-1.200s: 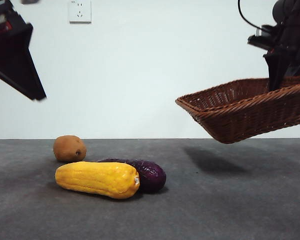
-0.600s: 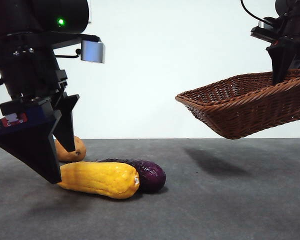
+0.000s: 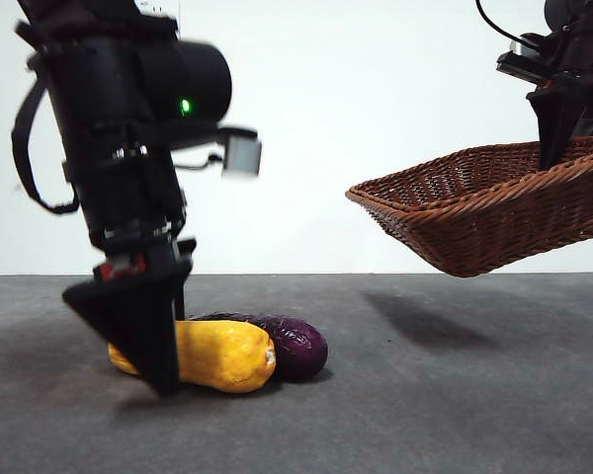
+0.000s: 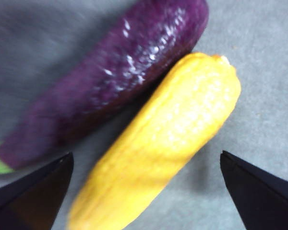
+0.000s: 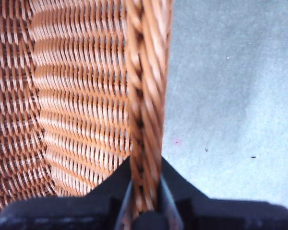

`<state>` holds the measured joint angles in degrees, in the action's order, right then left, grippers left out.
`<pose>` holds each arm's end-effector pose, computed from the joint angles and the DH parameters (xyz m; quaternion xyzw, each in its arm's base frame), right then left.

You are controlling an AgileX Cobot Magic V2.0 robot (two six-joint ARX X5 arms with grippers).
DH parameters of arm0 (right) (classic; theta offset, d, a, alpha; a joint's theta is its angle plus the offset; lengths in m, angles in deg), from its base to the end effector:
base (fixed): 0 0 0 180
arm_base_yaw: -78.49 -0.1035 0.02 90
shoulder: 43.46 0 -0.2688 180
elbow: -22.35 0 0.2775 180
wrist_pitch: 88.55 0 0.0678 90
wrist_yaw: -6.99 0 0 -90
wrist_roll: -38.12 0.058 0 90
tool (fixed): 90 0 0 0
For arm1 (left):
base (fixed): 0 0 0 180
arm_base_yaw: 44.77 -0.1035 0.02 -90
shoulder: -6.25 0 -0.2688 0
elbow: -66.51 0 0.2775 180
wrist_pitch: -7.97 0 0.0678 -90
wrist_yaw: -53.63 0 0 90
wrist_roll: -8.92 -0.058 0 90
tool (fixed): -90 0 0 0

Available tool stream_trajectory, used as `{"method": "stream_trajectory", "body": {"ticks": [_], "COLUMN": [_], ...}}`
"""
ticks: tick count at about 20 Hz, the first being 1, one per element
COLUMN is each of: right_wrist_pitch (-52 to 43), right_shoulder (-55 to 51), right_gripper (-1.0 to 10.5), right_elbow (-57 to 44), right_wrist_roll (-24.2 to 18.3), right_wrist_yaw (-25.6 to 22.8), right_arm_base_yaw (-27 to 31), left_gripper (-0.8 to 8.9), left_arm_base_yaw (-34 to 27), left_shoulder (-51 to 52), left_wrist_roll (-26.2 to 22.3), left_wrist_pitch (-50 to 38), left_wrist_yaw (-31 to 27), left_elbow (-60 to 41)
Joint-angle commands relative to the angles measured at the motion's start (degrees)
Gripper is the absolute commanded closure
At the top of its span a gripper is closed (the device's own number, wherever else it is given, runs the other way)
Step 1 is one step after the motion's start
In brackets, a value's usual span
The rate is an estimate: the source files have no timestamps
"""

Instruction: Help me put the vegetables on the table into the basket

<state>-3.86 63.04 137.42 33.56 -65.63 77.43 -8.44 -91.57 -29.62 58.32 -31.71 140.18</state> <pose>0.3999 0.0247 0.2830 0.0565 0.6047 0.1503 0.7801 0.2738 -0.2072 0.1352 0.4020 0.4577 -0.4553 0.6493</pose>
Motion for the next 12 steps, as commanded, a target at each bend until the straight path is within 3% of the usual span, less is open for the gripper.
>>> {"method": "stream_trajectory", "body": {"ticks": [1, 2, 6, 9, 12], "right_wrist_pitch": [-0.15, -0.17, -0.15, 0.2, 1.11], "right_shoulder": [-0.28, -0.28, -0.28, -0.28, -0.28], "right_gripper": [9.6, 9.6, 9.6, 9.6, 9.6], "right_elbow": [0.22, 0.22, 0.22, 0.22, 0.22], "right_wrist_roll": [-0.66, -0.66, -0.68, -0.68, -0.66], "right_wrist_yaw": [0.61, 0.61, 0.61, 0.61, 0.61], "right_arm_base_yaw": [-0.07, -0.07, -0.07, -0.07, -0.07], "left_gripper": [2.73, 3.38, 8.32, 8.22, 8.22], "left_arm_base_yaw": [0.11, 0.15, 0.13, 0.15, 0.52], "left_shoulder": [-2.12, -2.36, -2.16, -0.85, 4.04], "left_wrist_roll": [0.87, 0.87, 1.09, 4.61, 8.81], "left_wrist_pitch": [1.11, 1.09, 2.43, 7.48, 14.38], "left_wrist_yaw": [0.26, 0.28, -0.17, 0.44, 5.18], "left_elbow": [-0.22, -0.22, 1.31, 7.52, 12.7]}}
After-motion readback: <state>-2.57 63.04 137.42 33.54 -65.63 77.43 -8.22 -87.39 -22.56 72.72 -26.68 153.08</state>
